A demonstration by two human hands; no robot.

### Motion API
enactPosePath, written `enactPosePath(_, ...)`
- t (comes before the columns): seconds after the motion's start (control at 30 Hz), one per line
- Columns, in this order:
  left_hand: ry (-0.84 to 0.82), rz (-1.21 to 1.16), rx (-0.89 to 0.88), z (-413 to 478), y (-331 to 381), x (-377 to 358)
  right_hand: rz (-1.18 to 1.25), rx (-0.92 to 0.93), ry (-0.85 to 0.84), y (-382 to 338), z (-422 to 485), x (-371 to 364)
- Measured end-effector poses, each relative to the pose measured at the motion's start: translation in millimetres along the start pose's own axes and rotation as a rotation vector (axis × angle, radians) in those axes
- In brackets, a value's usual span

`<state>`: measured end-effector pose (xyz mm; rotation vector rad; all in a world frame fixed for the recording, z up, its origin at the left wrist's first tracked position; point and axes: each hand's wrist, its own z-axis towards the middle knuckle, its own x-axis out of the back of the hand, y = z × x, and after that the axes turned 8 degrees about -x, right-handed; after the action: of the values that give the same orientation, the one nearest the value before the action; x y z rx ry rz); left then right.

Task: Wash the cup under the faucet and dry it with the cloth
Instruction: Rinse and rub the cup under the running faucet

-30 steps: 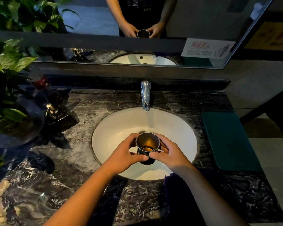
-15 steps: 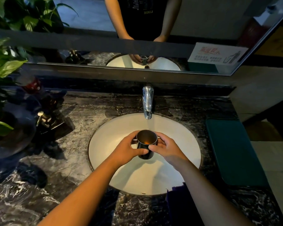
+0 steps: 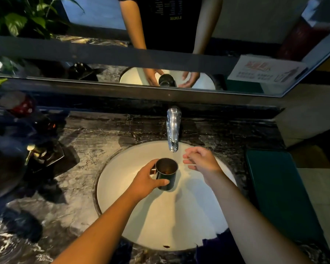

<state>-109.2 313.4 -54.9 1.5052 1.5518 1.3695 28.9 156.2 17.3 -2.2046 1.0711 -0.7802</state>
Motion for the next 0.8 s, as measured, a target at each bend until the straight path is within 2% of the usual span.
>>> enactPosePath(0.27, 0.073, -0.036, -0.037, 16.2, -2.5, -6.6, -0.001, 0.063, -0.113, -51.0, 2.0, -19.1)
enactPosePath(0.8, 0.068, -0.044, -0.002, 23.7, -4.4, -16.0, -0.182, 0.081, -0.114, -53.8, 3.6, -32.6)
